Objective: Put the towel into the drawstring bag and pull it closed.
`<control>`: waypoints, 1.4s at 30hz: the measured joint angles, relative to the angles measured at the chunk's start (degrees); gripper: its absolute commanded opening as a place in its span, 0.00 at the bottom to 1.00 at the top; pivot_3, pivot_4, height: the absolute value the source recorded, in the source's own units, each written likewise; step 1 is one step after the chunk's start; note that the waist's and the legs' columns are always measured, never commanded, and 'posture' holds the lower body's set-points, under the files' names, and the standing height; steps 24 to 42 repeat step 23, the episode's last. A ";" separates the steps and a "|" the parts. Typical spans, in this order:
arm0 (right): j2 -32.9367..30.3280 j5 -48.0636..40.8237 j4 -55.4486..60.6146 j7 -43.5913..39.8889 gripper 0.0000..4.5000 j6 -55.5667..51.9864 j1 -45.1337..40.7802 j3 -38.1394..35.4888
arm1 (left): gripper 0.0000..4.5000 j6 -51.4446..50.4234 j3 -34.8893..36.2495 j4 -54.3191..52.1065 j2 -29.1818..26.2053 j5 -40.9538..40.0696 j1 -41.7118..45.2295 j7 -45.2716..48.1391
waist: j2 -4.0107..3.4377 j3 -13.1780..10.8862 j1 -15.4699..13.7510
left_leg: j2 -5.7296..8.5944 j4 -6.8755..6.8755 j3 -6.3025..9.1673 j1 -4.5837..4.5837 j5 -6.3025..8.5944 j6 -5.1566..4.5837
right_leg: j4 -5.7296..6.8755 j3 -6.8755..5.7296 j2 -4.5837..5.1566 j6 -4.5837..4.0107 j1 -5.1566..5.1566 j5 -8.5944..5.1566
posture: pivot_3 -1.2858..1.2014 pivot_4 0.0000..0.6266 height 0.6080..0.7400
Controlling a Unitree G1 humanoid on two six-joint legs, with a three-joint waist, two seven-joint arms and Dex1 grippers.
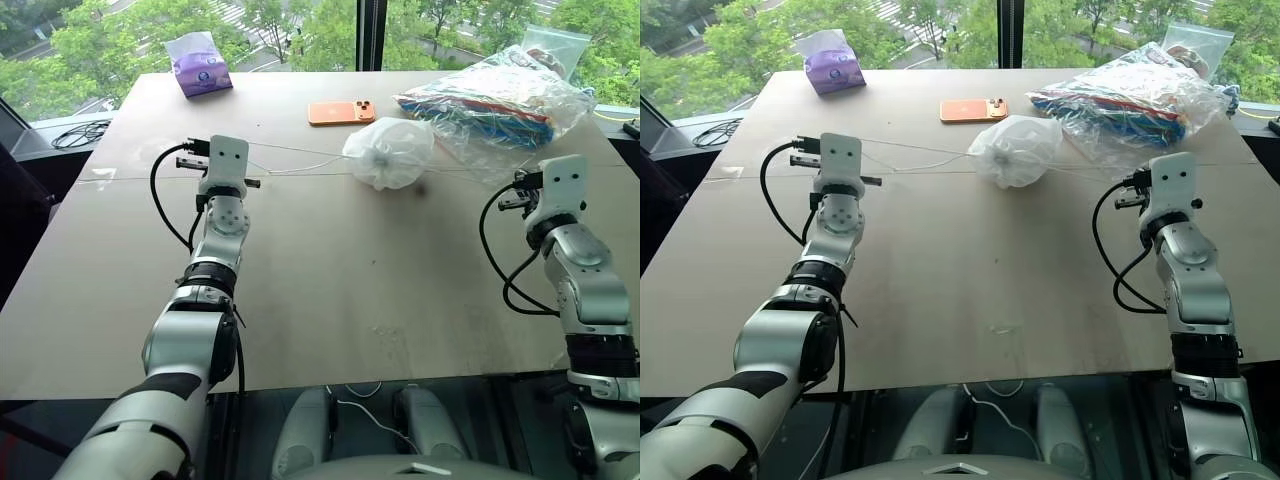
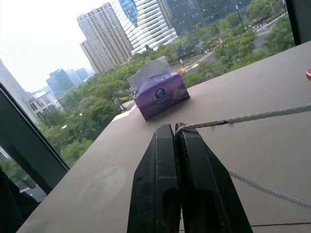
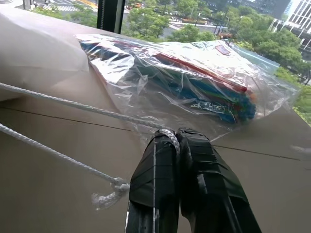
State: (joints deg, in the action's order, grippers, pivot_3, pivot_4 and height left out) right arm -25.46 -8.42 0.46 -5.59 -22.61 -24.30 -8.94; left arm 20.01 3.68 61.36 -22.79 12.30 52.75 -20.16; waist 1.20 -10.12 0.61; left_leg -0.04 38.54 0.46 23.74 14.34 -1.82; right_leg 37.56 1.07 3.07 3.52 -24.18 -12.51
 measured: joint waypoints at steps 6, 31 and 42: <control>0.10 -3.17 0.09 -0.21 0.00 -0.84 -0.30 -0.47 | 0.01 -0.28 1.15 0.00 0.03 -3.97 -0.56 3.63 | 0.00 0.00 0.07 | 0.00 0.00 -0.03 0.00 0.00 0.00 | 0.01 0.00 0.00 0.00 0.00 0.00 | 0.52 0.24 1.00; -14.05 -22.26 11.80 -37.60 0.69 -10.04 20.71 -0.88 | 0.98 -20.16 -0.81 -37.04 -14.19 -24.62 -30.29 71.88 | -0.12 0.06 0.25 | -0.28 -0.01 -0.09 -0.21 0.01 -0.02 | 0.03 0.16 -0.05 -0.02 0.13 -0.02 | 0.52 0.24 1.00; -14.05 -22.26 11.80 -37.60 0.69 -10.04 20.71 -0.88 | 0.98 -20.16 -0.81 -37.04 -14.19 -24.62 -30.29 71.88 | -0.12 0.06 0.25 | -0.28 -0.01 -0.09 -0.21 0.01 -0.02 | 0.03 0.16 -0.05 -0.02 0.13 -0.02 | 0.52 0.24 1.00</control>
